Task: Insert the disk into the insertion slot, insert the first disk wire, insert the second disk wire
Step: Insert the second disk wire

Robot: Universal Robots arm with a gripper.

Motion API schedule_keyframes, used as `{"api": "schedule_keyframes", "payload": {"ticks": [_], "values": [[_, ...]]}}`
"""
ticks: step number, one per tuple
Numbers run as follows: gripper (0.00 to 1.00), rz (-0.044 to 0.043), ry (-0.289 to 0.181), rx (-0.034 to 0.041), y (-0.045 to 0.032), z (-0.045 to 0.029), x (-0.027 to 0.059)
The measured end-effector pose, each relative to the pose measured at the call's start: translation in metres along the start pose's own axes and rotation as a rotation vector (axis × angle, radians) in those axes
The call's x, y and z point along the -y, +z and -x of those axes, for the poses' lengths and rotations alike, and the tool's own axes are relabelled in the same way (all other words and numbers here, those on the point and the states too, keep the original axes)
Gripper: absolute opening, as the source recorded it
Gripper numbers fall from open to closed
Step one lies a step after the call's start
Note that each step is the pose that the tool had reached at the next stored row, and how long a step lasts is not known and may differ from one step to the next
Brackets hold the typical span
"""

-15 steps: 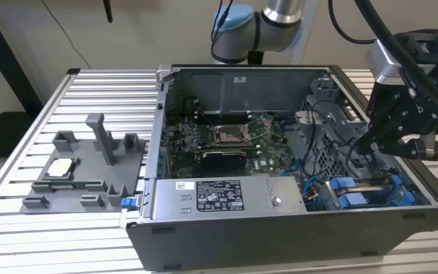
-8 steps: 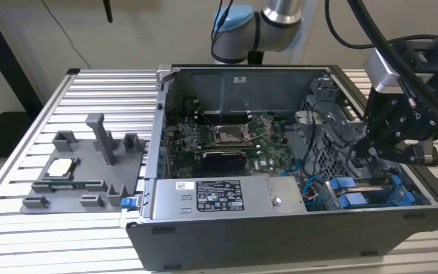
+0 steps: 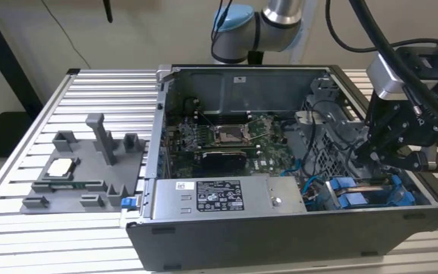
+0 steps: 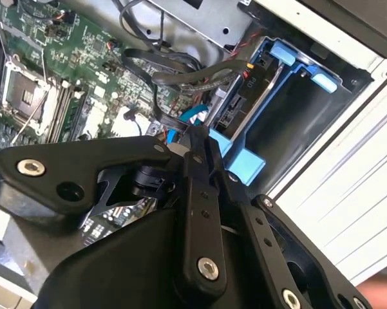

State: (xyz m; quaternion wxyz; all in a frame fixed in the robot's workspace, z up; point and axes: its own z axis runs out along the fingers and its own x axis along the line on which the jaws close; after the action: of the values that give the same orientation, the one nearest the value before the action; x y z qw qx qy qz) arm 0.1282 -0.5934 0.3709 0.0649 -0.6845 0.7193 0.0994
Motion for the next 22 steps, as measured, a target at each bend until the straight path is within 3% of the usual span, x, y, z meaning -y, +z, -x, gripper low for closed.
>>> {"api": "schedule_keyframes", "payload": {"ticks": [10,15,19,22], "values": [[0.16,-0.0075,-0.001,-0.0096,0.0065,-0.0034,-0.0004],[0.16,-0.0177,-0.004,-0.0106,0.0097,-0.0093,-0.0014],[0.16,-0.0325,-0.007,-0.0114,0.0121,-0.0121,-0.0012],[0.16,-0.0395,-0.008,-0.0232,0.0135,-0.0129,-0.0011]]}}
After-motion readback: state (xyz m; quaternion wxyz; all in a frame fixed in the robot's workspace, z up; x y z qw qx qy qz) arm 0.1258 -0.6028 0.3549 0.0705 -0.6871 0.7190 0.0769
